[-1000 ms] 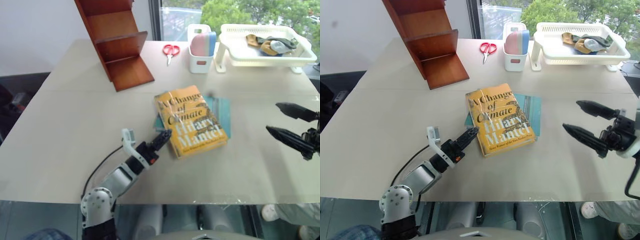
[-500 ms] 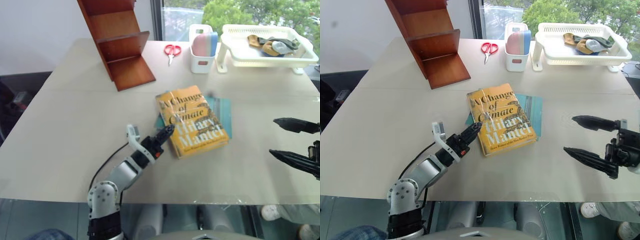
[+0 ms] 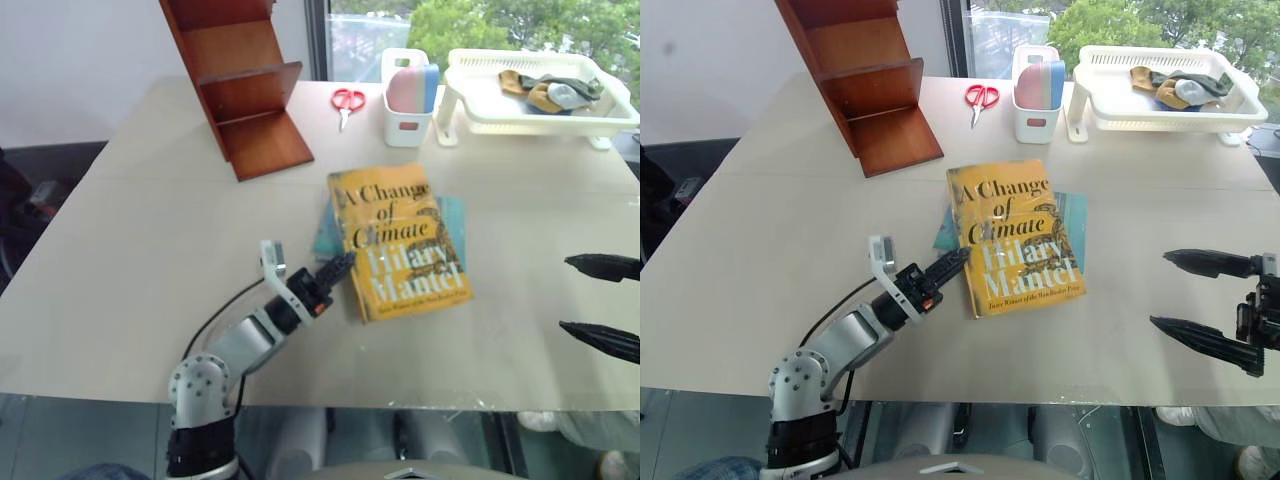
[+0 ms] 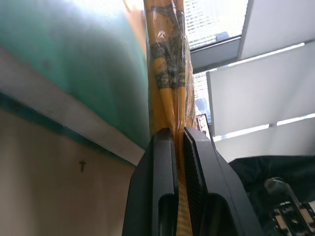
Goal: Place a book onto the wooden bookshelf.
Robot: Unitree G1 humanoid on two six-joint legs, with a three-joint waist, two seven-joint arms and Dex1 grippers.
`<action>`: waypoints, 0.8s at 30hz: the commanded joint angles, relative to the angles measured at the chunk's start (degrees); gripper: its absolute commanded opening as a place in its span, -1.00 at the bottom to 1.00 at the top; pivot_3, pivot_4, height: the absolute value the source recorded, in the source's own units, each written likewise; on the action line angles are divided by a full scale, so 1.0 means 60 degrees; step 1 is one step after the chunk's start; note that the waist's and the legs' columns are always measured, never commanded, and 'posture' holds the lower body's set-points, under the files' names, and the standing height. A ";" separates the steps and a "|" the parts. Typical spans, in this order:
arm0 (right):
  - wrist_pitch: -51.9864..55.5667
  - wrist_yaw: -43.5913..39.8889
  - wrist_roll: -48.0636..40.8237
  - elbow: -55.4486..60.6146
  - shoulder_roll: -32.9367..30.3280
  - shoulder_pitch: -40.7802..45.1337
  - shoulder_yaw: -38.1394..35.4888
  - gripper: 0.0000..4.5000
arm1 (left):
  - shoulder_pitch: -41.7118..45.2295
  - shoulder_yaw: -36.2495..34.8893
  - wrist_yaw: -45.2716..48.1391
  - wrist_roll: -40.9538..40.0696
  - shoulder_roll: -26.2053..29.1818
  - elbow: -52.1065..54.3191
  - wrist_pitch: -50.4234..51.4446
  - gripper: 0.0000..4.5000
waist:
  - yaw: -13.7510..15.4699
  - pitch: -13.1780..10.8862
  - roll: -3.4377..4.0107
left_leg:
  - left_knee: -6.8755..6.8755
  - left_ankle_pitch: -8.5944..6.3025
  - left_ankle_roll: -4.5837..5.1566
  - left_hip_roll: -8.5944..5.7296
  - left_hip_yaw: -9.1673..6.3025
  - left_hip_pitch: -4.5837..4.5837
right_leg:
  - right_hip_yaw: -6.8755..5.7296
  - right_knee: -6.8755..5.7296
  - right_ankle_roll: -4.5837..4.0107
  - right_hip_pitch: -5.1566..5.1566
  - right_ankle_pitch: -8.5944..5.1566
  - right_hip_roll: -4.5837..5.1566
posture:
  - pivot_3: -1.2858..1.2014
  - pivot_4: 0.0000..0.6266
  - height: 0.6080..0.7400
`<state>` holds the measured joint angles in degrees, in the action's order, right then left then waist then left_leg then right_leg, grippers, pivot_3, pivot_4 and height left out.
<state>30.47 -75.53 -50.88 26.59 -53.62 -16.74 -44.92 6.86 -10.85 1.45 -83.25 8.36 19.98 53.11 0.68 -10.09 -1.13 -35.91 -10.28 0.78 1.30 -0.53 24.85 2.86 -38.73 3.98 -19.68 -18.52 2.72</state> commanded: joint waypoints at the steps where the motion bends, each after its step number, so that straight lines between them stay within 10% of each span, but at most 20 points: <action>1: -0.0262 0.0060 -0.0030 -0.0261 -0.0068 0.0340 -0.0259 1.00 | 0.1169 -0.0118 0.0556 0.0059 0.0685 0.0748 -0.0365 -0.99 | 0.0014 -0.0001 -0.0002 | -0.0004 0.0000 0.0000 0.0000 0.0001 0.0000 | 0.0000 0.0000 0.0000 0.0001 0.0000 0.0000 | 0.03 -0.52 1.00; 13: -0.0006 -0.0102 -0.0537 -0.2927 -0.0081 0.3370 0.1292 1.00 | 0.7124 0.2205 0.4090 0.7267 0.4816 -0.0494 -0.3001 -0.99 | 0.0014 -0.0011 -0.0002 | 0.0010 0.0000 0.0000 -0.0006 0.0022 0.0027 | -0.0032 0.0055 0.0001 0.0007 0.0002 -0.0008 | 0.03 -0.52 1.00; 24: -0.0744 -0.0820 0.0080 -0.5731 0.0470 0.6439 0.2945 1.00 | 1.1331 0.5024 0.5407 1.4377 0.5021 -0.5663 -0.8362 -0.99 | -0.0005 -0.0058 0.0012 | 0.0089 0.0027 -0.0043 -0.0012 0.0032 0.0061 | -0.0042 0.0139 0.0004 -0.0021 0.0003 -0.0004 | 0.03 -0.52 1.00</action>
<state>27.43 -78.65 -50.13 -5.90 -50.61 19.84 -26.58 70.37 20.17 34.77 -2.75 37.58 -10.81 7.69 0.64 -10.44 -1.06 -35.38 -10.12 0.53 1.23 -0.33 25.24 2.61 -37.90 4.01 -19.84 -18.50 2.69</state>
